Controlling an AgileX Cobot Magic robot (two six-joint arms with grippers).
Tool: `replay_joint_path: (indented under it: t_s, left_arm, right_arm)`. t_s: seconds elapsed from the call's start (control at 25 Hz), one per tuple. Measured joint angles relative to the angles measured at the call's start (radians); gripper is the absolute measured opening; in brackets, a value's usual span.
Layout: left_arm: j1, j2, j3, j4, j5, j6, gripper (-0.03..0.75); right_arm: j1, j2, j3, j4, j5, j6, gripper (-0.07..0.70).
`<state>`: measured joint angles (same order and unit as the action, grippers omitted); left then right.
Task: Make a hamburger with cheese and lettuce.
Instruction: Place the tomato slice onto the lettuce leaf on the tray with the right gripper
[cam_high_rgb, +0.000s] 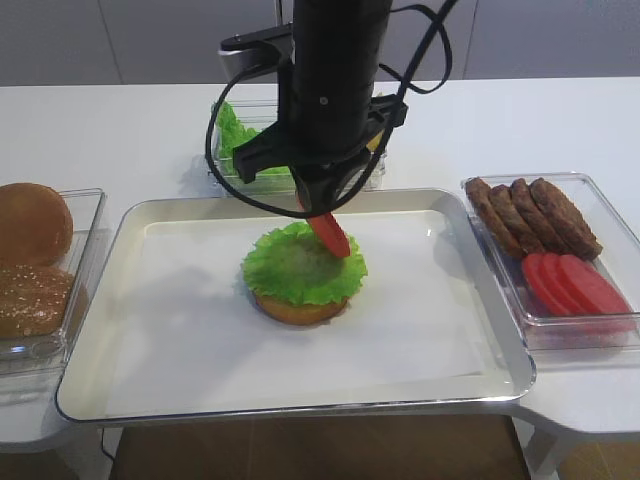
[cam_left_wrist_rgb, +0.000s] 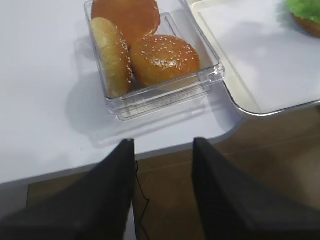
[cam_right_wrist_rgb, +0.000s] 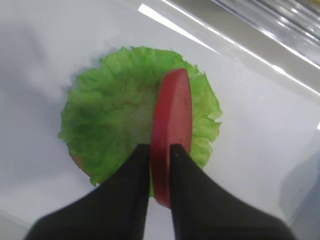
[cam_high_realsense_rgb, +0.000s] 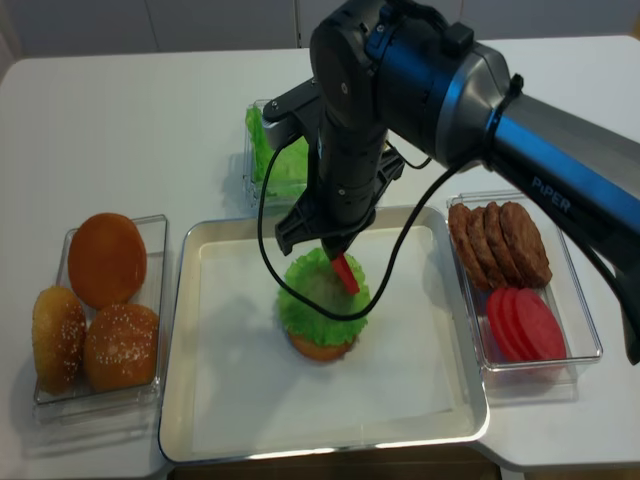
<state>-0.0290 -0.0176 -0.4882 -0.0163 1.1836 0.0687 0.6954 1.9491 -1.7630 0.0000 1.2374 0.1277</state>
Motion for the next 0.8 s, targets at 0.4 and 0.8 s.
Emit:
replay_joint_path:
  t_s: [0.4,0.8]
  left_arm:
    - [0.0,0.0,0.0,0.0,0.0,0.0,0.288]
    - [0.0,0.0,0.0,0.0,0.0,0.0,0.288]
  right_arm:
    - [0.0,0.0,0.0,0.034,0.0,0.0,0.251]
    - [0.0,0.0,0.0,0.086,0.0,-0.002,0.377]
